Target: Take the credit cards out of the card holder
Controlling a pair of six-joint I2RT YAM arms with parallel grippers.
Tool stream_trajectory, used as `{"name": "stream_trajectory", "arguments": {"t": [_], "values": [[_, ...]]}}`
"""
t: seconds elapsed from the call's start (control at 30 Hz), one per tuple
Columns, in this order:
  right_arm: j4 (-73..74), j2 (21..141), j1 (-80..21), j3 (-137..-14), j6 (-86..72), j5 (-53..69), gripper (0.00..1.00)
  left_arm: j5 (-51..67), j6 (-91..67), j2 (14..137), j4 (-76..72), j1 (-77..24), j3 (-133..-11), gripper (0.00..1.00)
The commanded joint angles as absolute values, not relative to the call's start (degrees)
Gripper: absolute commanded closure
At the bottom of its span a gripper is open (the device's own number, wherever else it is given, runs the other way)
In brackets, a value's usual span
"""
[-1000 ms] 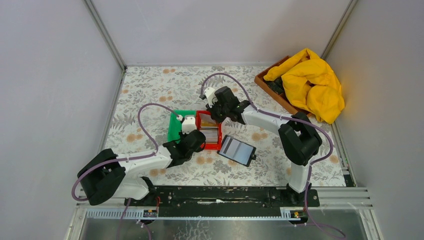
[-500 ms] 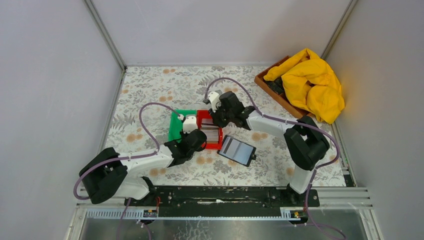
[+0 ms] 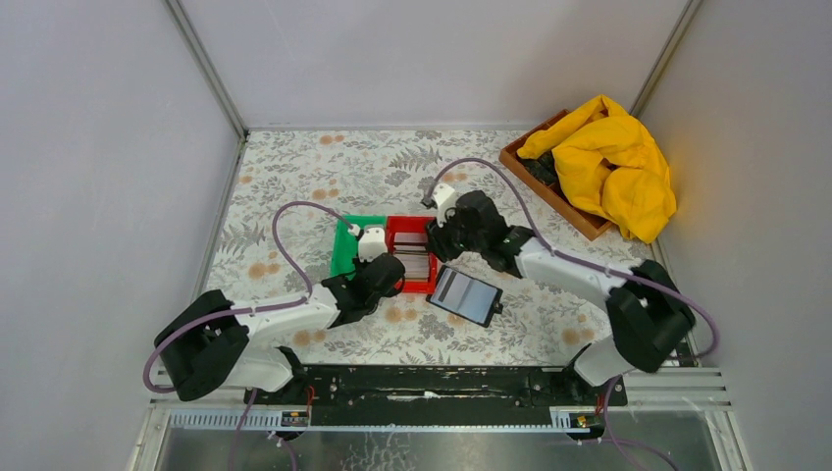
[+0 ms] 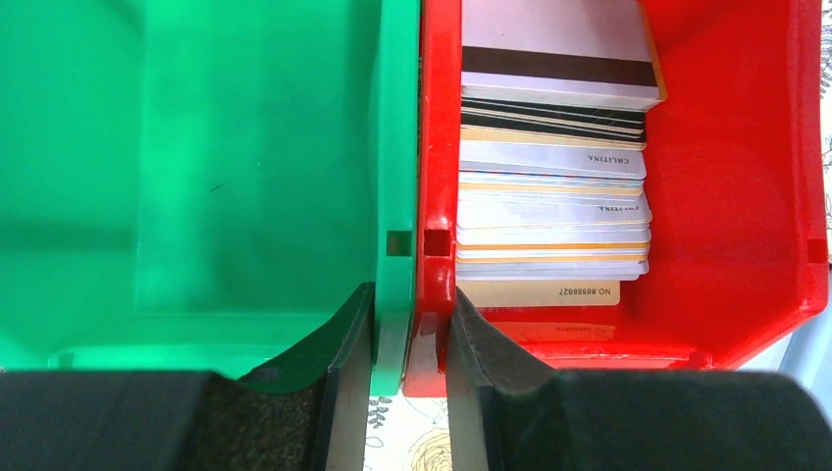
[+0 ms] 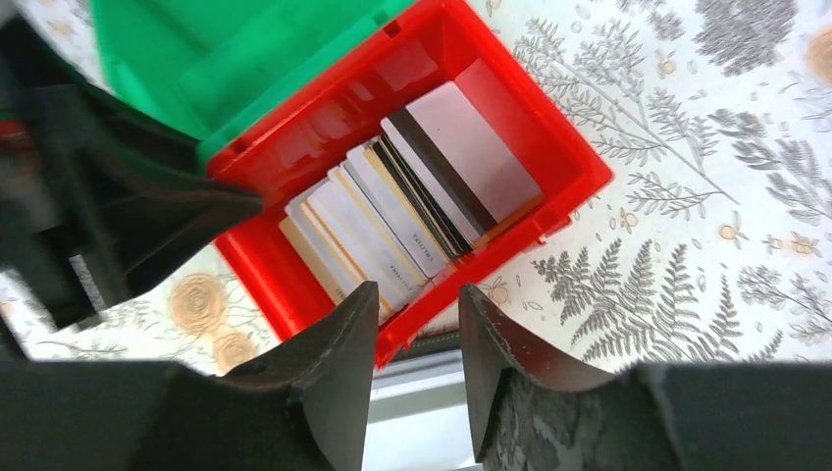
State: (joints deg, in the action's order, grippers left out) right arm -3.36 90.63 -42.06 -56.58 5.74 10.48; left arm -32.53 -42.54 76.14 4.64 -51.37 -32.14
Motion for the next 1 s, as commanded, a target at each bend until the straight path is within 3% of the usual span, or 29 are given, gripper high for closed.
{"name": "stream_trajectory", "arguments": {"t": [0.0,0.13,0.33,0.5,0.73,0.97], "values": [[-11.8,77.1,-42.5,-51.1,-0.8,9.9,0.56,-26.9,-46.7,75.1,11.4,-51.7,-29.9,0.70],[-12.2,66.3,-42.5,-43.5,-5.4,10.1,0.55,-28.5,-45.1,73.3,13.6,-51.6,-33.2,0.55],[-11.3,52.7,-42.6,-30.4,-12.0,10.8,0.58,-29.4,-45.1,71.2,13.7,-52.6,-35.8,0.46],[-11.2,46.3,-46.2,-20.8,-18.0,9.5,0.66,-30.2,-45.6,70.7,13.7,-53.7,-37.1,0.42],[-13.4,46.6,-55.0,-13.4,-24.5,-0.4,0.91,-33.3,-48.5,65.6,13.8,-57.1,-36.7,0.40],[-17.5,52.3,-55.2,-11.8,-25.9,-3.9,1.00,-35.8,-51.7,64.3,16.0,-61.2,-35.7,0.39]]}}
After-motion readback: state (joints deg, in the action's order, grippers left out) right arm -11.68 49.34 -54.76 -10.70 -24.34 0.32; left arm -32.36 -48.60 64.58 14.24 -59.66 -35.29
